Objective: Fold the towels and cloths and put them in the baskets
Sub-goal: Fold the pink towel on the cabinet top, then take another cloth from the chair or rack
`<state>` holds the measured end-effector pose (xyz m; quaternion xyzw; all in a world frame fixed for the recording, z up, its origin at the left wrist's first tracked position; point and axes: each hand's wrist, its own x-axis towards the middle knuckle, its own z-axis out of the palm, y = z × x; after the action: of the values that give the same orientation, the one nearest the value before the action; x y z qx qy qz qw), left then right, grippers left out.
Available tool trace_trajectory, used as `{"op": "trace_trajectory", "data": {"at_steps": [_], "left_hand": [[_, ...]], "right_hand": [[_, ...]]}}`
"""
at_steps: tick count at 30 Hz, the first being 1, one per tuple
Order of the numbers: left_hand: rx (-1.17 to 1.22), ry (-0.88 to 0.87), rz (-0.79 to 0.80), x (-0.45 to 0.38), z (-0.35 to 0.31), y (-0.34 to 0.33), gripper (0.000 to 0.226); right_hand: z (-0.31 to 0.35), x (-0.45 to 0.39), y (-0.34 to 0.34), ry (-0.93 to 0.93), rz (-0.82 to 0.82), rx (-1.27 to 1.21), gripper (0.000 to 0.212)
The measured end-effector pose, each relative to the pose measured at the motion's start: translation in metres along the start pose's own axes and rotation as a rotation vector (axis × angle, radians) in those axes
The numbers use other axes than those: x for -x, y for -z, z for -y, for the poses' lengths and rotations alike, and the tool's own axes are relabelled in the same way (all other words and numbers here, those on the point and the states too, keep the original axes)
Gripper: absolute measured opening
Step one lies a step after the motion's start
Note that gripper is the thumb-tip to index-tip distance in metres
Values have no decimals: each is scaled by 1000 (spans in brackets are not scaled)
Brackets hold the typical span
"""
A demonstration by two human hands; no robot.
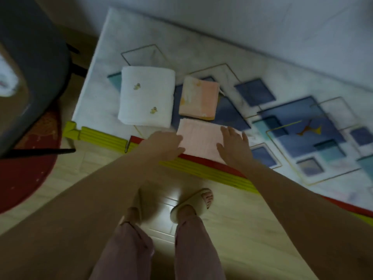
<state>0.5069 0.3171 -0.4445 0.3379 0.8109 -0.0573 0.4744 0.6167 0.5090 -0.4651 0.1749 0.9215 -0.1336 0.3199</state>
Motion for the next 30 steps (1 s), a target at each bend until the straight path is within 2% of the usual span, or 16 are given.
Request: {"op": "trace_trajectory", "data": {"at_steps": [2,6,9,14,17,22,27,30], "left_hand": [[139,17,-54,42,15,26,46],[169,31,-228,120,69,64,40],[211,61,-313,169,125,76,37],[308,84,-285,245,251,72,35],[287,208,-263,279,331,62,27],[388,306,-326,306,416,52,31],[532,386,-370,276,462,42,32],[607,401,-356,256,477,38,33]], "right_hand": [[29,18,37,88,-15,-7,49],[109,51,102,157,25,-77,34],[184,68,132,252,-44,-64,25],[332,75,154,347,-62,2,25],[419,57,160,416,-31,9,25],[522,19,175,542,-66,74,17],[572,-43,185,652,-122,304,19],[590,-90,184,653,-173,461,21]]}}
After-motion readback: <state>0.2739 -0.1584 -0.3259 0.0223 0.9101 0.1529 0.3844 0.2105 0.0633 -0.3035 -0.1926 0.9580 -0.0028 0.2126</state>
